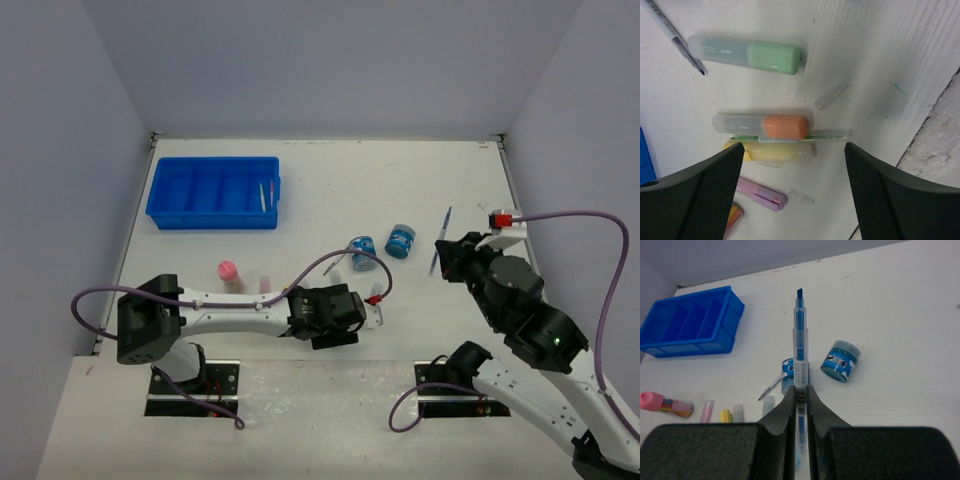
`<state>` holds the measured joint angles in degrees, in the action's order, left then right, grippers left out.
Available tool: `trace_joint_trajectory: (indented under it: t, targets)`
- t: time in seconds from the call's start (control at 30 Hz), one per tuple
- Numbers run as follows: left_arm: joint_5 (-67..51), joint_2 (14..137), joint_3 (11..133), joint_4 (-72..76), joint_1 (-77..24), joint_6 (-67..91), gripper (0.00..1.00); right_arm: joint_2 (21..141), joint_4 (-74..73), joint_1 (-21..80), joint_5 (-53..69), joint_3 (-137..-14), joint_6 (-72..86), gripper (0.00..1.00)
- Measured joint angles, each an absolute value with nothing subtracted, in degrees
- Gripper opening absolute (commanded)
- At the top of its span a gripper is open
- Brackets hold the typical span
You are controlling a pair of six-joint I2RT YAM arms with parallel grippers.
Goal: Sort the stationery into containers
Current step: Close the pen cap on the pen.
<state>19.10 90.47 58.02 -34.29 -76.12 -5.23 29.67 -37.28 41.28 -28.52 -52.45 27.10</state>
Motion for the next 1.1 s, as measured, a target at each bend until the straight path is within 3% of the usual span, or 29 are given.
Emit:
trace_joint_trajectory:
  t: [0.13,0.3,0.47,1.1]
  targets:
    - [15.0,87.7,55.1,-31.1,-74.4,-10.3,0.74,26.4,-37.2,41.3,-29.9,-51.5,27.8,0.00]
    - [8.3,86.3,54.9,-27.5,-70.6,-13.5,0.50,25.8,-36.9,41.3,-30.6,-51.1,28.2,0.00]
    - [2.9,87.7,54.9,-26.5,-68.4,-15.5,0.42,25.8,-36.8,41.3,-30.5,-50.8,28.3,0.00]
    - [-8.3,96.5,55.2,-25.7,-67.1,-18.3,0.43,24.8,-36.8,41.3,-30.3,-50.1,28.4,0.00]
